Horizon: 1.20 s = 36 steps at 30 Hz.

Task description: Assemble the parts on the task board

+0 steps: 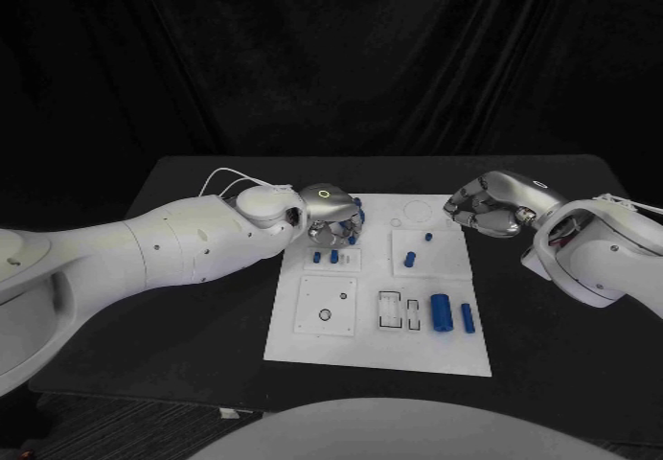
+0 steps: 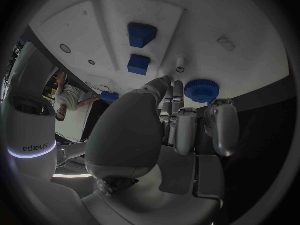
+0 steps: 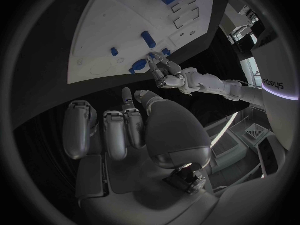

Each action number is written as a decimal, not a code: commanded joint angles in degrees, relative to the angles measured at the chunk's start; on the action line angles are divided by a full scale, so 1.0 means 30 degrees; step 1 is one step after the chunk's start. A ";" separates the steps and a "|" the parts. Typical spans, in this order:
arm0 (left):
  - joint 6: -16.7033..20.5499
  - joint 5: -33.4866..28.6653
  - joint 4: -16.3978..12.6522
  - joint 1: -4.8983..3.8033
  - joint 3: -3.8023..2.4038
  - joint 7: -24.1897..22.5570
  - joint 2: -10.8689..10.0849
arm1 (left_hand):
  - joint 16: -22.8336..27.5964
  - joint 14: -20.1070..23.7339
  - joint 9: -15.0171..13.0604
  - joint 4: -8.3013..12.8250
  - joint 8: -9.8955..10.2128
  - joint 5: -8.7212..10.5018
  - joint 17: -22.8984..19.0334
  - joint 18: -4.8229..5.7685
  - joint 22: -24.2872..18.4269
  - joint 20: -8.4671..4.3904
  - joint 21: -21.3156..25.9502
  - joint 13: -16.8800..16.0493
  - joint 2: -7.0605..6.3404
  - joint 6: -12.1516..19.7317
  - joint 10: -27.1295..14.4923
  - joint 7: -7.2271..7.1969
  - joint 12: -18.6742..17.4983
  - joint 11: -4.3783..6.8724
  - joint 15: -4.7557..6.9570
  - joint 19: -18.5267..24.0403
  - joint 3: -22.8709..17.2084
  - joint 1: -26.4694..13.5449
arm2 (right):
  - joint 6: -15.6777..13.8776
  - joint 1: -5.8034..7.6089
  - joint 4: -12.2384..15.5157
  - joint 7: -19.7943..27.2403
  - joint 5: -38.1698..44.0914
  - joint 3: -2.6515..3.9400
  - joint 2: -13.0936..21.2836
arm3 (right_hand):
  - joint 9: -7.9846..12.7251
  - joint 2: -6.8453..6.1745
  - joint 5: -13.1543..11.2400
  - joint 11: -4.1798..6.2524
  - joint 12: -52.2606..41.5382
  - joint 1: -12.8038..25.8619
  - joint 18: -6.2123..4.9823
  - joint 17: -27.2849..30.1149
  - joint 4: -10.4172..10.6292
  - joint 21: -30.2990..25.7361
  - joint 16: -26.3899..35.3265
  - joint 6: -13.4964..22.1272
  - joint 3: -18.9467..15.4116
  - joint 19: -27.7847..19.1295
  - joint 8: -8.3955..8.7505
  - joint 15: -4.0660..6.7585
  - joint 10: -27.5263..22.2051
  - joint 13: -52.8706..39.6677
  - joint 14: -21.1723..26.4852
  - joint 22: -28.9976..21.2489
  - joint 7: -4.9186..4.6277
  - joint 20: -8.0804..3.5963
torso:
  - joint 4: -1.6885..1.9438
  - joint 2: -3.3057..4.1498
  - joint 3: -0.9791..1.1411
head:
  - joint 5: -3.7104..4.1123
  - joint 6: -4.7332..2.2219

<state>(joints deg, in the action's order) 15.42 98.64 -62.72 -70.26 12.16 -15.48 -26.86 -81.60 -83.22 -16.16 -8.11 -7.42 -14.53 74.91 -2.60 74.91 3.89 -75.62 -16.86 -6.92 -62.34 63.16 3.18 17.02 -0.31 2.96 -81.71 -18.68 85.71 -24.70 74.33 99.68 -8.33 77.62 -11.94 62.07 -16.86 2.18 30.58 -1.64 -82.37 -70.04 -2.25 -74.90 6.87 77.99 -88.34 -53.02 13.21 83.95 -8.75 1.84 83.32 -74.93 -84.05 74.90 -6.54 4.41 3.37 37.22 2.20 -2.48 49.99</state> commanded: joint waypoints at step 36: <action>-0.0519 0.0144 -0.1908 -0.0784 -0.0013 0.0689 -0.2476 | 0.0374 0.0148 0.0022 0.0076 0.0263 0.0265 -0.0430 -0.0274 0.3500 -0.0056 0.0402 0.0561 0.0174 0.0101 0.0158 -0.0016 -0.0917 0.0007 0.0048 0.0217 -0.0069 -0.0591 | 0.0542 -0.0101 -0.0295 -0.0653 0.0043 0.0012 -0.0302 | 0.0003 0.0032 0.0047 -0.0025 0.0186 -0.0326 -0.0244 -0.3304 -0.0114 -0.0151 0.0005 -0.0003 0.0202 0.0123 0.0029 0.0108 -0.0183 -0.1254 -0.1623 0.3711 0.0011 -0.0116 | 0.0004 0.0000 0.0003 | -0.0017 0.0002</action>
<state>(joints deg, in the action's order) 15.02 98.66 -68.51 -72.51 12.17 -13.23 -34.43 -80.42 -83.02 -16.17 -7.81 -6.86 -13.96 73.54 -2.60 74.90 3.67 -74.20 -15.23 -6.29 -62.51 64.06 3.17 14.53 -0.20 3.17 -81.10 -18.67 84.56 -23.12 74.15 98.78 -8.99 77.62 -11.94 61.14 -16.86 2.20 30.58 -1.86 -82.15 -70.50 -2.25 -74.90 6.55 77.76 -88.34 -53.02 13.52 83.95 -8.75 1.84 83.11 -74.94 -84.05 74.93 -6.54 4.41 3.38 37.21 2.21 -2.58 49.99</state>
